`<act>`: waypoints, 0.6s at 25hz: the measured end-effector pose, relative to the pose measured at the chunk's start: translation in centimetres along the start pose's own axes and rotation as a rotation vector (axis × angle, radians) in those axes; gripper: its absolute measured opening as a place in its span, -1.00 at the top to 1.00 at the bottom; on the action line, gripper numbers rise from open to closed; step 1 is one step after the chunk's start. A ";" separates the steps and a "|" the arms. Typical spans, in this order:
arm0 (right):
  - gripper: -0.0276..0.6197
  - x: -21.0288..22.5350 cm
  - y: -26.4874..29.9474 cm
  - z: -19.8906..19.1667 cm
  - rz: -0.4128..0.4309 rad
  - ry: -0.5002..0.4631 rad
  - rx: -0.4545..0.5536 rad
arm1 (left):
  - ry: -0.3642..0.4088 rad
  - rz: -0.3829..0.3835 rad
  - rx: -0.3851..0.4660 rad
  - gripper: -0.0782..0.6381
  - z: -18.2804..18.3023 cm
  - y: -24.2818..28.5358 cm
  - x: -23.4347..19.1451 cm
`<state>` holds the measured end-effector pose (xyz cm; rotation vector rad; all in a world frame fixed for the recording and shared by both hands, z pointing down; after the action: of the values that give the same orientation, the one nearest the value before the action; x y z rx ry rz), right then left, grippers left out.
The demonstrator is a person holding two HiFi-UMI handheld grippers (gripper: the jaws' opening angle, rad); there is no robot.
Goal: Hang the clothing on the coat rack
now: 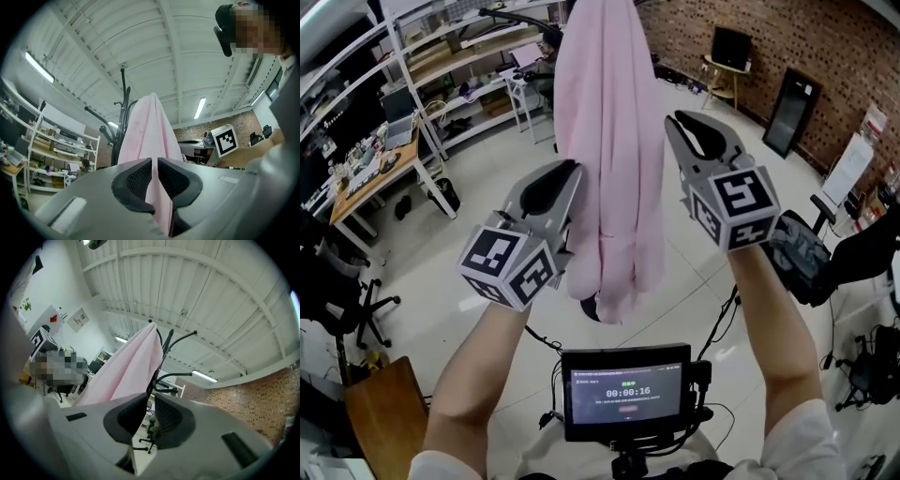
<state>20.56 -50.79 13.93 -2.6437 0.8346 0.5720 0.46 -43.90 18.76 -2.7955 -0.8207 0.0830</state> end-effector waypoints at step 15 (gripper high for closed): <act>0.72 -2.8 -4.5 -4.7 0.076 0.157 -0.023 | -0.115 0.073 -0.030 0.69 -3.9 -3.2 3.6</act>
<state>22.49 -47.83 20.03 -2.7149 0.9826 0.3980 2.25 -40.09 23.35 -2.8712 -0.7508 0.2483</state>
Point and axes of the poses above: the fingertips, and each gripper's own axes: y forward along the fingers, x to its right, z out of its top, the point moved 6 cm from there along -y, backward along the fingers, and after that the axes turned 2 degrees about -y, right-handed, at the moved point
